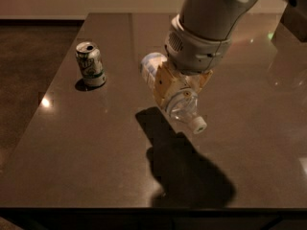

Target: Place blue plastic bottle upright

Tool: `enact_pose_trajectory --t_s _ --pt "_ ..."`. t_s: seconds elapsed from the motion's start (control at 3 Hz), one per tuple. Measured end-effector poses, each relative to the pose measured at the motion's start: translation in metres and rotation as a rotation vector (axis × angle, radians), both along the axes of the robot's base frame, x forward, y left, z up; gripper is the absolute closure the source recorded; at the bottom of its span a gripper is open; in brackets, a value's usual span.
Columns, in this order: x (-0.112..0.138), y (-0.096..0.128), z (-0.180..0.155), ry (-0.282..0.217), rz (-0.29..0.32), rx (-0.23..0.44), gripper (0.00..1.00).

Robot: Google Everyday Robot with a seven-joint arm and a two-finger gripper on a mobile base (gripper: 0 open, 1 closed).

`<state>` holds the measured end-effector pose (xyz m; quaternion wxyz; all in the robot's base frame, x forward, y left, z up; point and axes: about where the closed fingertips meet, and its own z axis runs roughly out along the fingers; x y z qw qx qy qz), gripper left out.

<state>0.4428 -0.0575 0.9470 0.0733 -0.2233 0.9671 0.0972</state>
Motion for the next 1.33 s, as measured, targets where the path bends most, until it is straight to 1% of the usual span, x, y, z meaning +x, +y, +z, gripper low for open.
enact_pose_trajectory --t_s 0.33,0.67,1.0,1.33 --pt "-0.004 0.002 0.009 0.002 -0.153 0.017 1.0" --pt "-0.004 -0.007 0.008 0.092 -0.318 0.07 1.0" --pt "0.002 -0.016 0.007 0.164 -0.423 0.158 1.0" --pt "0.009 -0.019 0.008 0.214 -0.481 0.222 1.0"
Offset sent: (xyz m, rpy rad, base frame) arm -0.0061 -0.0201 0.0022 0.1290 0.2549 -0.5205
